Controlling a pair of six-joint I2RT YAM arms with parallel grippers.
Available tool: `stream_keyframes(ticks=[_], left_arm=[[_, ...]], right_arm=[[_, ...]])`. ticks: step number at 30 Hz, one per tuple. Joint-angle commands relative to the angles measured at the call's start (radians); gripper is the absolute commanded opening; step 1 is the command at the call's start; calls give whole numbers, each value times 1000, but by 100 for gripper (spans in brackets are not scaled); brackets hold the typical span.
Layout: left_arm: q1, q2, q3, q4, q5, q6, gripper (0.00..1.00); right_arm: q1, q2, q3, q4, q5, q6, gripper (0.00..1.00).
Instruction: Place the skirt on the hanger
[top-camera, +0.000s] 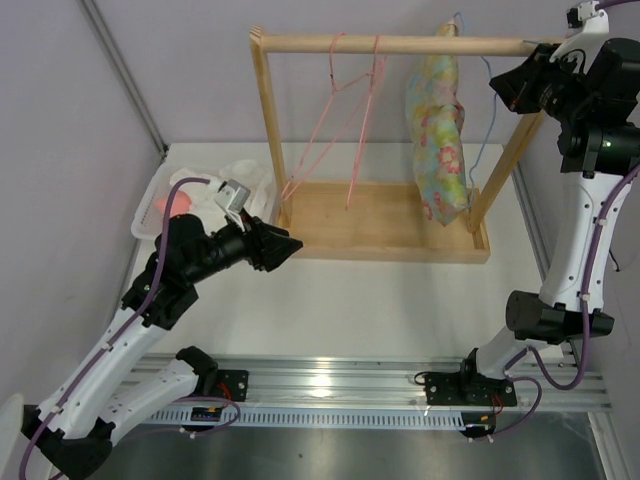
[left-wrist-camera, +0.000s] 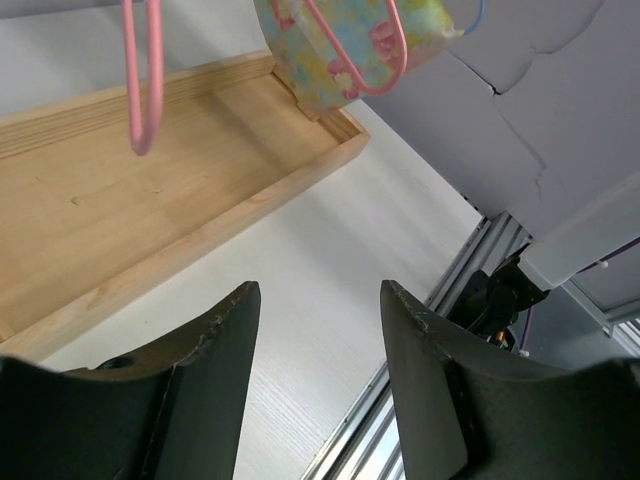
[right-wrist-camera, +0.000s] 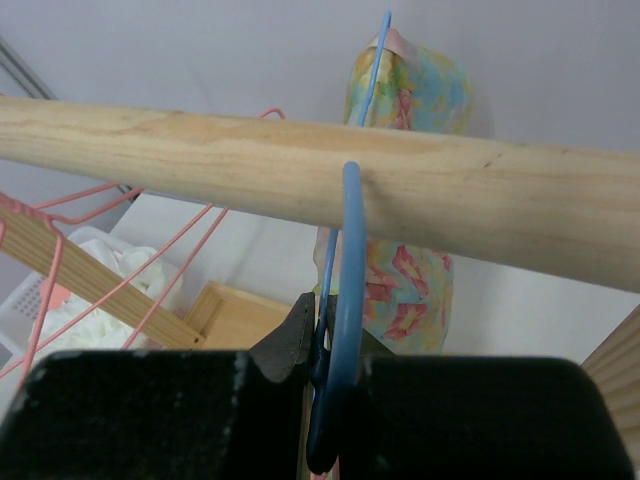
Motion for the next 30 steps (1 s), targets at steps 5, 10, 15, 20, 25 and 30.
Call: stream_keyframes(ticks=[5,10,15,20,25,30], left_arm=[[-4,18,-6,62,24,15,57],[-3,30,-6,71,24,12,57],[-4,38,-4,71,22,12,57],[-4,36,-9,71,24,11,57],[-4,33,-15,74,25,8,56],[-4,24,-25,75,27,6,57]], right_arm=[[-5,2,29,162,31,-8,0],[-5,26,29,159,28,-17,0],[-5,25,-19,168,36,-23,0],[-4,17,-59,174,57,-33,0],[13,-30,-149,190,112,-37,2],[18,-107,-253,222,173,-25,27]])
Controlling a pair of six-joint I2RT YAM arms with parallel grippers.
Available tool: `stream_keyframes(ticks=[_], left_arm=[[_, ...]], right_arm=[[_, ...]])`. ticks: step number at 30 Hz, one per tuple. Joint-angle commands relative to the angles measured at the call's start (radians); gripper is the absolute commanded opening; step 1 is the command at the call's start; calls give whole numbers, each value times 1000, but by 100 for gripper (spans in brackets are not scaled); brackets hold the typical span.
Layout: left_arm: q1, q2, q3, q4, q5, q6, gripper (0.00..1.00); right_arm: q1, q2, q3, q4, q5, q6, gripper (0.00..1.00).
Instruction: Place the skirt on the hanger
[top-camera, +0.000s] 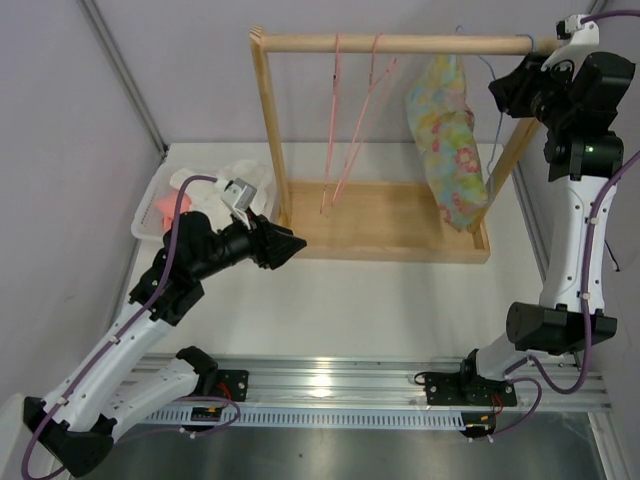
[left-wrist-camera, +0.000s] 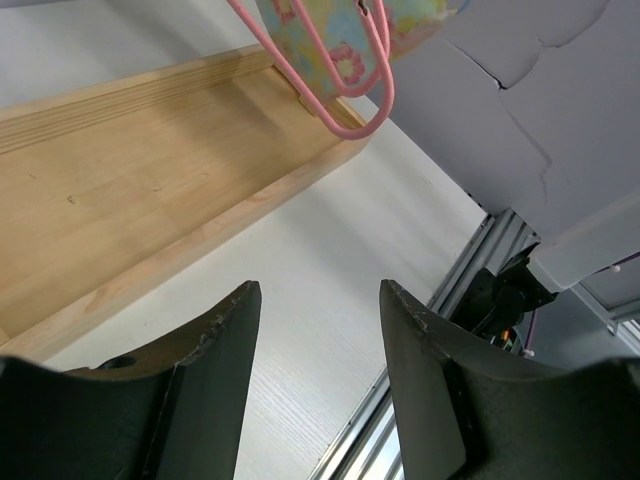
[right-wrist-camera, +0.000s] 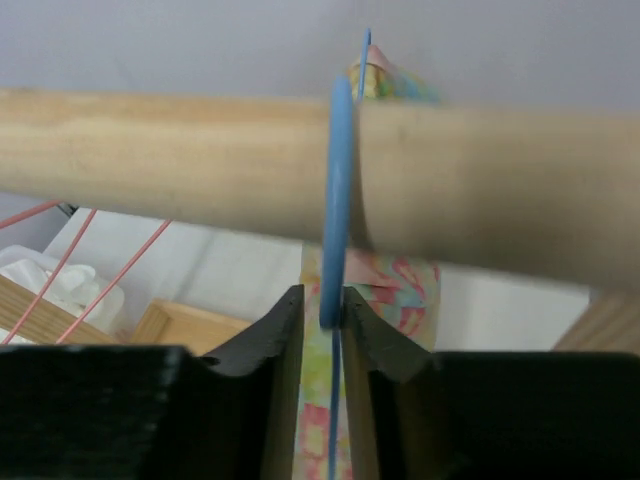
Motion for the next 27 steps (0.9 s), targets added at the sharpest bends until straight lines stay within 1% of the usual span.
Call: stream_keyframes(ticks=[1,3,4,6,7,10,14,19,21,27], left_arm=[[-4,-15,-9,36,17,4,57],[-4,-16,-16,37,17,4,57],[-3,-16,-17,39,19,4,57],[-4,-18,-20,45,22,2,57],[-4,-18,-22,48,23,1,57],[-3,-16,-26,54,26,-2,56],[-4,-15,-31,65,28,-5,57],[-4,-10,-36,76,37,-8,56],[-4,-9,-36,77,36,-8,56],[-4,-16,-40,74,37,-8,56]], right_arm=[[3,-80,-87,36,62,0,33],[3,-125,-122,55,69,9,40],[3,-135,-133,56,71,11,46],[3,-158,-144,52,76,12,50],[3,-163,-144,46,79,14,53],[4,-200,-151,32,112,12,58],[4,-255,-179,0,142,0,58],[4,-352,-315,4,175,-7,59],[4,-367,-378,15,172,-7,59],[4,-361,-447,44,171,-4,56]])
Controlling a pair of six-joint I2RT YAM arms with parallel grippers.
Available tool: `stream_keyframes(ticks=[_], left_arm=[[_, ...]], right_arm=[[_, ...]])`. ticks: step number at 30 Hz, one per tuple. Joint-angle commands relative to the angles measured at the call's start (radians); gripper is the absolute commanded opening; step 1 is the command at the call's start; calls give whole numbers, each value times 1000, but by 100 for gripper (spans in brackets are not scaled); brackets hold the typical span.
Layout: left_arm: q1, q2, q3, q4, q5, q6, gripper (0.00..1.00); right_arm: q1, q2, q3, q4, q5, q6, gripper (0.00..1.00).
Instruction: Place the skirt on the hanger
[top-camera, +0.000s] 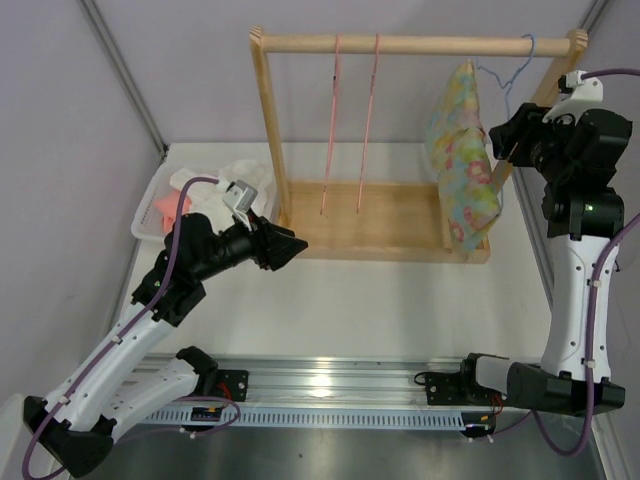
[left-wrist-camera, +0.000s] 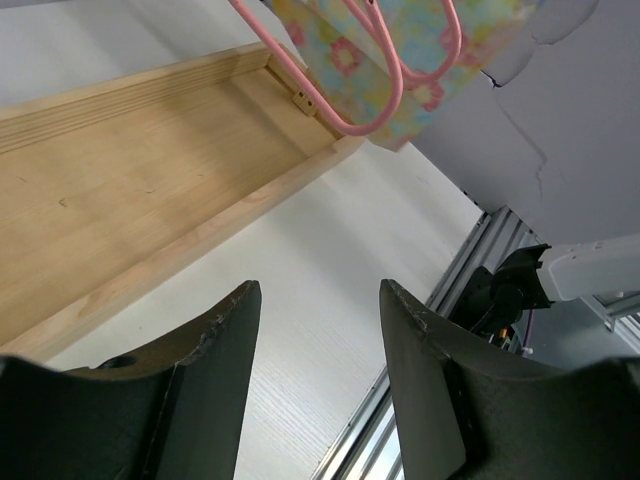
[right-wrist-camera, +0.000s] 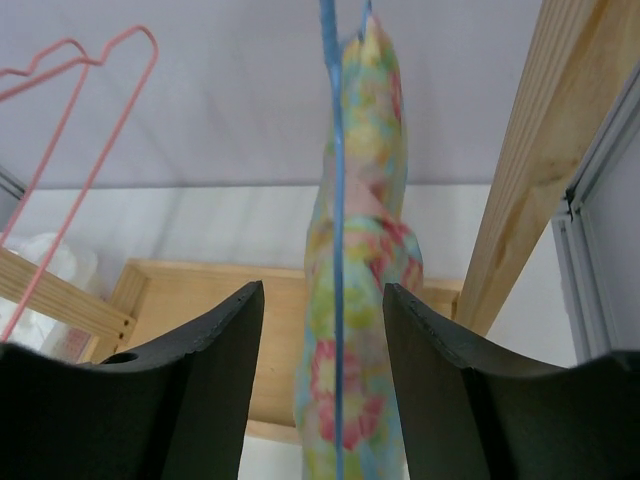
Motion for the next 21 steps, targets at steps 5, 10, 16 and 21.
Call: stream_keyframes(ticks=[5,10,16,21], left_arm=[[-4,-18,-10,29,17,-3,56],[-4,-21,-16,32,14,-10,56],[-6,-24,-22,38,14,-19,56],[-10,-26,-25,38,6,-22,56]], right_arm=[[8,14,-35,43,17,-4,46],[26,19,-44,47,42,-18,46],[46,28,-32,46,80,-27,30],[55,40,-8,51,151,-32,16]])
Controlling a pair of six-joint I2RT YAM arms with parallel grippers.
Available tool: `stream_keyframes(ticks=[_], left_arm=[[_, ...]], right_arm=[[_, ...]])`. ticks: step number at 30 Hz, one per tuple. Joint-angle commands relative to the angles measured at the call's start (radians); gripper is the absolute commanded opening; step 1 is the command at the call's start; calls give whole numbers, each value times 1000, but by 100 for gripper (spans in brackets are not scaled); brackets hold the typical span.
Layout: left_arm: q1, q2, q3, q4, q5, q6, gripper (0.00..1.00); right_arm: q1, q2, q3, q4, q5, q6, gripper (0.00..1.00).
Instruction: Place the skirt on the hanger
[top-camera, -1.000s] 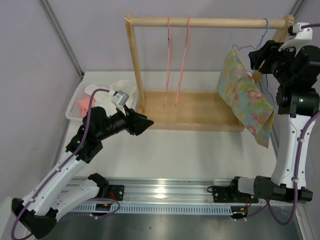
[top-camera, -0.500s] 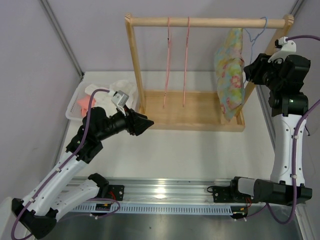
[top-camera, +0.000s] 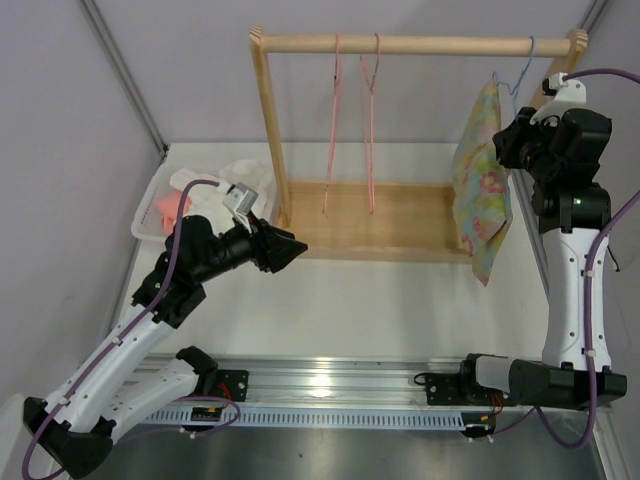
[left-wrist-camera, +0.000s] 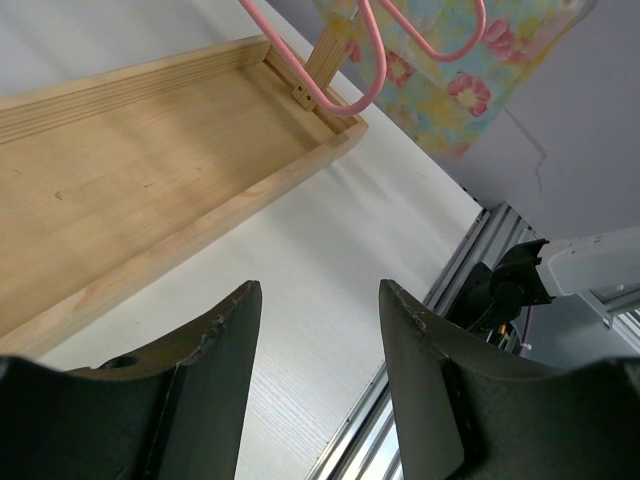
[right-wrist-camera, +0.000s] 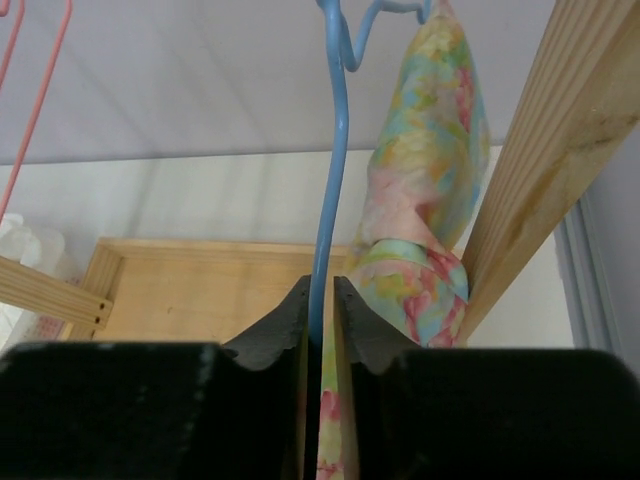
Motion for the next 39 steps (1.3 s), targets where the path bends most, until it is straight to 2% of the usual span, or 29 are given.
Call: stream_keyframes(ticks=[1,13,17,21,24,25,27,28,29,30,34,39], left_arm=[[-9,-15,-7,37,1,-16,56],[-14,-10,-10,32,-6,-16,56],[-14,-10,-10,26,-8,-15,56],[-15,-10,-7,28,-11,-10,56],[-14,-12,-9,22,-15,-1,56],[-15,-13,-9,20,-15,4,56],[-15,-16,-10,17,-17,8,57],[-15,-16,-9,14,-23,11,57],[-15,-22,-16,9,-26,18,57],[-15,-24,-10,3,-29,22,57],[-15,-44,-9,-18,-43,39,57],[-15,-85,-12,-49,-72,56,58]], right_arm=[[7,13,50,46,69,-18,10],[8,82,135,87,200,5,0],[8,85,135,96,226,8,4],[8,61,126,81,226,22,22],[10,26,118,31,244,40,43],[10,12,109,17,256,59,56],[10,-48,58,-12,298,83,68],[10,-71,37,-22,318,97,80],[10,-95,20,-35,338,134,86],[10,-141,-17,-63,374,154,99],[10,-239,-87,-149,447,226,99],[10,-358,-192,-215,382,275,100]])
